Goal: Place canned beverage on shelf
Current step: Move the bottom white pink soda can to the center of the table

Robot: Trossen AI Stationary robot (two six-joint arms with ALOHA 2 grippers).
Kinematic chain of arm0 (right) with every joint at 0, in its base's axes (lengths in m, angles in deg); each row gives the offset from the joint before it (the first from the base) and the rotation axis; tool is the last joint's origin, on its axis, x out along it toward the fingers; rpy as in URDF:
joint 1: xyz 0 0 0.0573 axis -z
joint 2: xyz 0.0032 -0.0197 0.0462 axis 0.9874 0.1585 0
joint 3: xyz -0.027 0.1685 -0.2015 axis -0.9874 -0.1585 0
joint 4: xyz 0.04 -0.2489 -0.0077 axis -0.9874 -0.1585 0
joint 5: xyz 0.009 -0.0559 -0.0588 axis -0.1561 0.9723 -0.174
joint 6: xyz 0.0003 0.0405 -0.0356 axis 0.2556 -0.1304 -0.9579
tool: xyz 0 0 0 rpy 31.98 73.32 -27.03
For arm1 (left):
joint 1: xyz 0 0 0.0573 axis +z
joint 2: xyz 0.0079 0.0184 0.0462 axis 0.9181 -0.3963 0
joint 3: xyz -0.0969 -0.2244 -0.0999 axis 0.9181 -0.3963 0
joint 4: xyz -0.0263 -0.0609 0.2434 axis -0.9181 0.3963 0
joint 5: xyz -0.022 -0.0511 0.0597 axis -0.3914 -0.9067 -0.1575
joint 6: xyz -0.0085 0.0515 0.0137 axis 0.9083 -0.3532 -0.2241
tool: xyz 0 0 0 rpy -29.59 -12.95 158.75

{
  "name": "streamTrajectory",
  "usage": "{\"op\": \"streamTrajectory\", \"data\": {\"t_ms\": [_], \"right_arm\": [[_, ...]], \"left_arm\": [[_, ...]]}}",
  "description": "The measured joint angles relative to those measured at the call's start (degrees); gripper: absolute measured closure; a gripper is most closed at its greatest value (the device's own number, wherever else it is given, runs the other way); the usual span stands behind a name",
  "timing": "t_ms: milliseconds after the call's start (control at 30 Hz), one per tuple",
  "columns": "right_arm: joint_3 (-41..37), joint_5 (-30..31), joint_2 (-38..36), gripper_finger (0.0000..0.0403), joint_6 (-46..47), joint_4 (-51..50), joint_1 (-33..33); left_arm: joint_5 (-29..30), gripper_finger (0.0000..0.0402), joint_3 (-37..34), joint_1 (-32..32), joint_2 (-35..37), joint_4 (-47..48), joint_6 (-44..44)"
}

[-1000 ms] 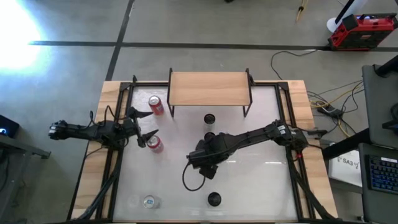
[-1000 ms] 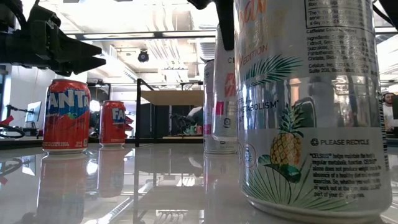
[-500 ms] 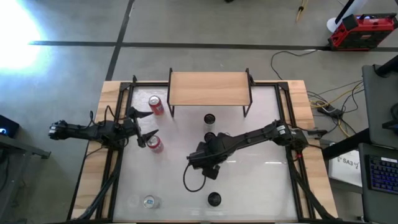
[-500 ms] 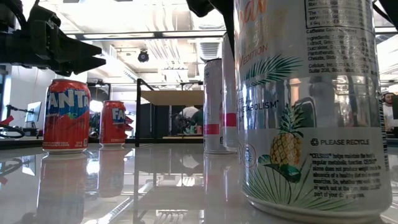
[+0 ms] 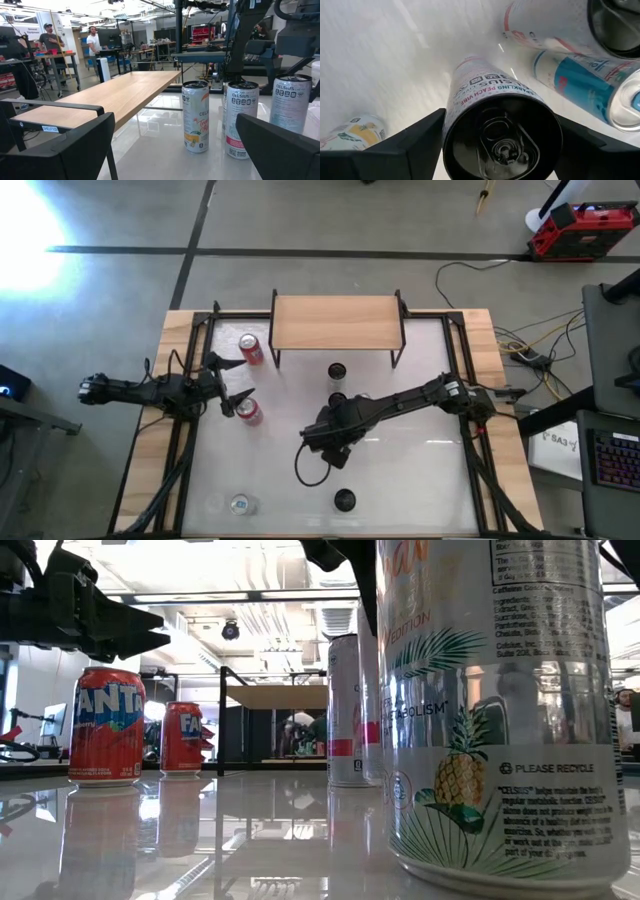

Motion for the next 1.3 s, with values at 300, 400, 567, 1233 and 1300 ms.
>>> {"op": "streamTrajectory", "data": {"t_ms": [300,400,567,1233,1300], "right_arm": [[-0.93,-0.21,0.02,0.0108,2.98,2.04,0.00],[-0.95,-0.22,0.39,0.0108,4.22,2.17,0.00],[-1.06,-1.67,0.72,0.0108,5.29,2.29,0.00],[-1.08,-1.20,0.66,0.0092,13.68,2.41,0.28],[-1.12,-1.19,0.42,0.0091,14.36,2.05,0.34]], "left_arm": [[0.02,0.0002,-0.01,0.02,0.00,0.01,0.00],[0.01,0.0002,-0.01,0.02,0.00,0.01,0.00],[0.00,0.0002,0.00,0.00,0.02,0.00,0.00],[0.00,0.0002,-0.02,0.02,0.02,0.01,0.00],[0.01,0.0002,-0.01,0.01,0.01,0.00,0.00]]}}
